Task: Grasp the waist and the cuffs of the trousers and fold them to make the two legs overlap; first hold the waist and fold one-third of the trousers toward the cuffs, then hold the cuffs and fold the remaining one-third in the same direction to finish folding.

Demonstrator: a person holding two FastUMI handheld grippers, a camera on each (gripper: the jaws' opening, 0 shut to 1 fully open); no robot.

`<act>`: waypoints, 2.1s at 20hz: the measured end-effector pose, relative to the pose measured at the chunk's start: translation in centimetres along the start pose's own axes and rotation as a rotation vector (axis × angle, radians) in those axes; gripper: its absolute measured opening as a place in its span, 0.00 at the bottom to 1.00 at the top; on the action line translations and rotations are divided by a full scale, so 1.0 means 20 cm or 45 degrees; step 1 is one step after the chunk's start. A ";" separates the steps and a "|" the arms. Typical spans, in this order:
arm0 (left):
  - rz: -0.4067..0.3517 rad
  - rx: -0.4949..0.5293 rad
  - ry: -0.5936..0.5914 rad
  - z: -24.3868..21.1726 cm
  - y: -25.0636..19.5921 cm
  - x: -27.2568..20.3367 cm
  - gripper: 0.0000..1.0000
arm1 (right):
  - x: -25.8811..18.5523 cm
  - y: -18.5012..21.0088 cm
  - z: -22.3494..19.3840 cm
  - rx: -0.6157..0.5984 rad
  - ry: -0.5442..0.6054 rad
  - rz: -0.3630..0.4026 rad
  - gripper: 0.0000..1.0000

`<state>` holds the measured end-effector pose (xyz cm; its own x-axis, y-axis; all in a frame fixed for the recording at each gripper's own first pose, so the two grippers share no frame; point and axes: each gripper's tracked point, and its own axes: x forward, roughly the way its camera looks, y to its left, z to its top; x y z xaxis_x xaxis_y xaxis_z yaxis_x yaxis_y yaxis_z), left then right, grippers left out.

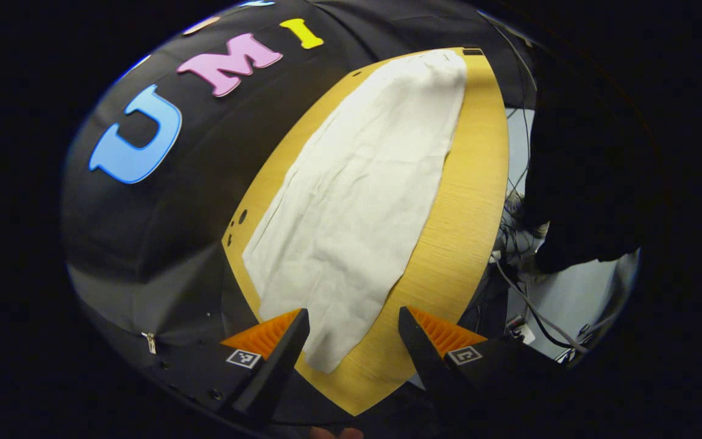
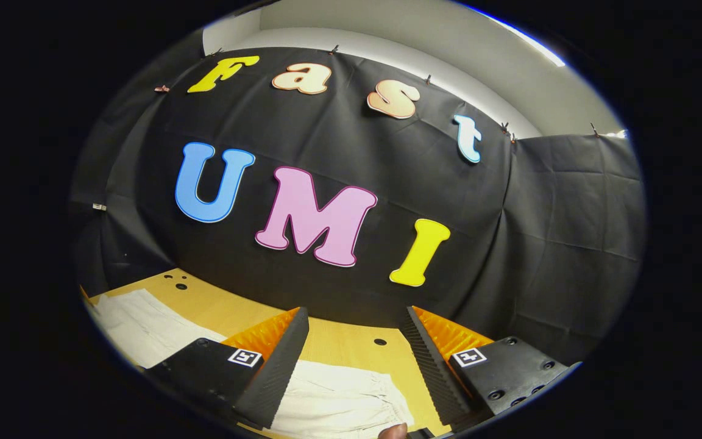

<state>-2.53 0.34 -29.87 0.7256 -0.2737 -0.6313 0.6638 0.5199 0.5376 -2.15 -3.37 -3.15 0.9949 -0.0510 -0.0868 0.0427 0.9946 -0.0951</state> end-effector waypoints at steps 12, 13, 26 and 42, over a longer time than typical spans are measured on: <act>-0.135 0.302 0.058 0.10 0.24 0.32 0.96 | -0.05 -0.11 -0.09 -0.052 0.057 -0.006 0.97; -0.172 0.318 0.073 0.10 0.25 0.33 0.95 | -0.05 -0.12 -0.11 -0.056 0.069 -0.003 0.97; -0.573 0.108 0.273 0.11 0.22 0.46 0.40 | -0.04 -0.46 -1.08 -0.854 0.443 0.335 0.97; -0.460 0.125 0.433 0.12 0.18 0.46 0.06 | 0.01 -0.38 -2.10 -1.453 0.770 1.359 0.95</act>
<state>6.94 -2.20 -32.31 0.3569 -0.1348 -0.9244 0.8875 0.3578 0.2904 -6.03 -14.71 -44.09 0.3445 0.2632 -0.9011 -0.9375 0.0469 -0.3448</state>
